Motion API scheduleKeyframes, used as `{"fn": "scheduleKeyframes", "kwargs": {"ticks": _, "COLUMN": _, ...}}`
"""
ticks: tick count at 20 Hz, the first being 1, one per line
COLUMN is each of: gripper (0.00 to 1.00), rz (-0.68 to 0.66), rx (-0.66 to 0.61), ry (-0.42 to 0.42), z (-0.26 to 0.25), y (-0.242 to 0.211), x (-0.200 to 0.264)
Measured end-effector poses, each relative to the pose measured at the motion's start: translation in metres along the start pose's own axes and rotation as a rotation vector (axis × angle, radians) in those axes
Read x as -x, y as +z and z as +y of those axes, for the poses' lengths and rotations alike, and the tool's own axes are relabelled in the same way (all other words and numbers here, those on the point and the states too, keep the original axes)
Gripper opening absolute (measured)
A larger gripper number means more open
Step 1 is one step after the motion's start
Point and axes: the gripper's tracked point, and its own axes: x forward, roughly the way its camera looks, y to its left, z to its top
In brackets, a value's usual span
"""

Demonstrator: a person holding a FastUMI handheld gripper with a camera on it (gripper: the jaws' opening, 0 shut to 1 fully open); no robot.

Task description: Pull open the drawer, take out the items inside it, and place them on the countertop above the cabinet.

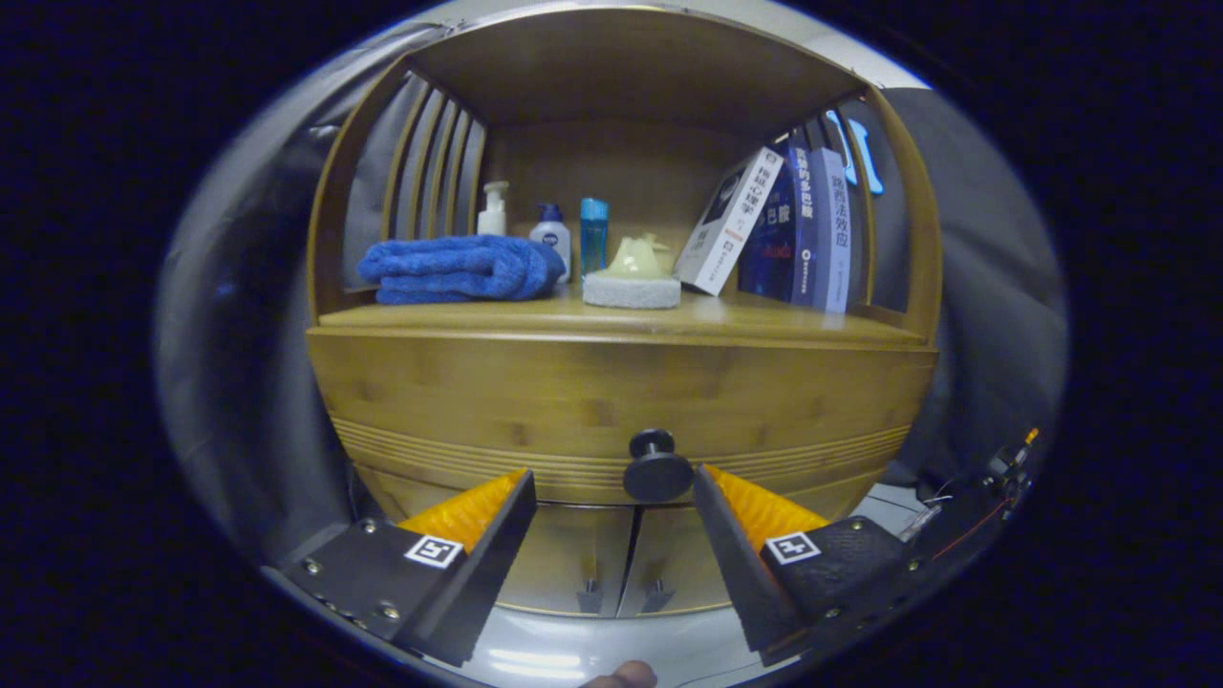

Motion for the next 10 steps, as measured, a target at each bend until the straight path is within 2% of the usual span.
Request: {"fn": "scheduleKeyframes", "kwargs": {"ticks": 10, "gripper": 0.98, "rz": -0.185, "rx": 0.003, "ry": -0.011, "z": 0.018, "y": 0.096, "x": 0.14}}
